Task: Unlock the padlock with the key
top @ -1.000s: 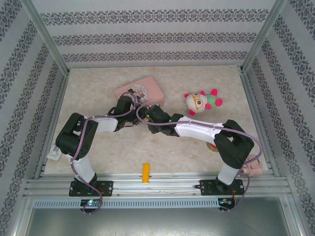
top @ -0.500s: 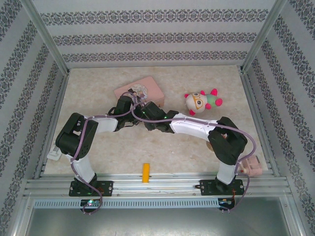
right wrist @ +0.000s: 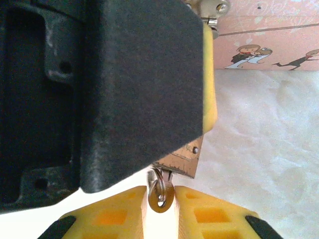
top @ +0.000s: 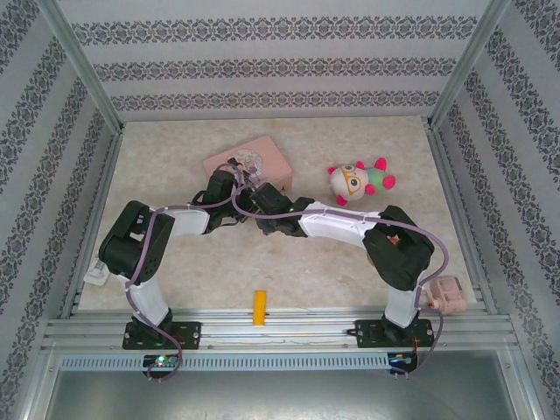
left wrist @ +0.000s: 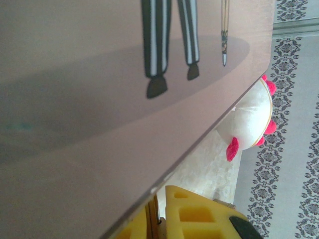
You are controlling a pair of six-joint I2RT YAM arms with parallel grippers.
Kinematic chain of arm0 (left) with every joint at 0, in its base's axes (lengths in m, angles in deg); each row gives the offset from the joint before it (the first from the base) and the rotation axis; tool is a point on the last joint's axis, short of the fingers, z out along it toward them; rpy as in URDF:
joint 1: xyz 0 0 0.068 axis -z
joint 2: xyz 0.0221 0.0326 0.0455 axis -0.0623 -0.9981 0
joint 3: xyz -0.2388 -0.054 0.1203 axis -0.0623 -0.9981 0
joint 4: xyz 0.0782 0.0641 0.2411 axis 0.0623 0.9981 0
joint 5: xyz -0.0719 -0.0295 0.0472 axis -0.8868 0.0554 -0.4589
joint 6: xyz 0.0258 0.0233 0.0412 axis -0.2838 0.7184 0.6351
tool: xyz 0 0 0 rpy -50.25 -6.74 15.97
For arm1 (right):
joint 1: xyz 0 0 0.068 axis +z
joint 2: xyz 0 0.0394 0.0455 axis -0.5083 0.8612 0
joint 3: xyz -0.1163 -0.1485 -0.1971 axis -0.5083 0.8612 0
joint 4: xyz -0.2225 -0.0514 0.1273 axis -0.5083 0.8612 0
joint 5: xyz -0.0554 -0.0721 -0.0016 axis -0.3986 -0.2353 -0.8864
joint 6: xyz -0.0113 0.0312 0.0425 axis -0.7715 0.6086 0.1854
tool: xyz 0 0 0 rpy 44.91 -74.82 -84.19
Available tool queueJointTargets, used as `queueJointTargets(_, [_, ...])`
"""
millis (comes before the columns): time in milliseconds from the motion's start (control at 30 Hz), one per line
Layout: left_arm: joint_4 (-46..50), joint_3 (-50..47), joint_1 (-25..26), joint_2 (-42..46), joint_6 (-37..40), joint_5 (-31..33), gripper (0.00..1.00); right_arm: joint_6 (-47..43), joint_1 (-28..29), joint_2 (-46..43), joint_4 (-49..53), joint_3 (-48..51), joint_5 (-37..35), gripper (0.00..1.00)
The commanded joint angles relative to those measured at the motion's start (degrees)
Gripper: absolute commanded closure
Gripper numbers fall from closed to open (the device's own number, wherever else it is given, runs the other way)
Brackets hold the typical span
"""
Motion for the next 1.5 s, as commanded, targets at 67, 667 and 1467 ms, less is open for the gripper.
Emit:
queueJointTargets(67, [-0.6,-0.2,-0.6,1.0,-5.5,-6.1,0.99,0.3,-1.0,0.5,-2.0,-0.9,-1.1,0.87])
queueJointTargets(667, [-1.9,-1.1,-0.6,0.6,-5.9,-7.4,0.99,10.3,-10.6,-3.5,-17.4,7.1,21.0,0.98])
queueJointTargets(1467, [-1.2,-1.8,-0.6,-0.4,-5.9,-9.5,0.84,16.7,-15.7,-2.6,-26.1,10.4,34.4,1.0])
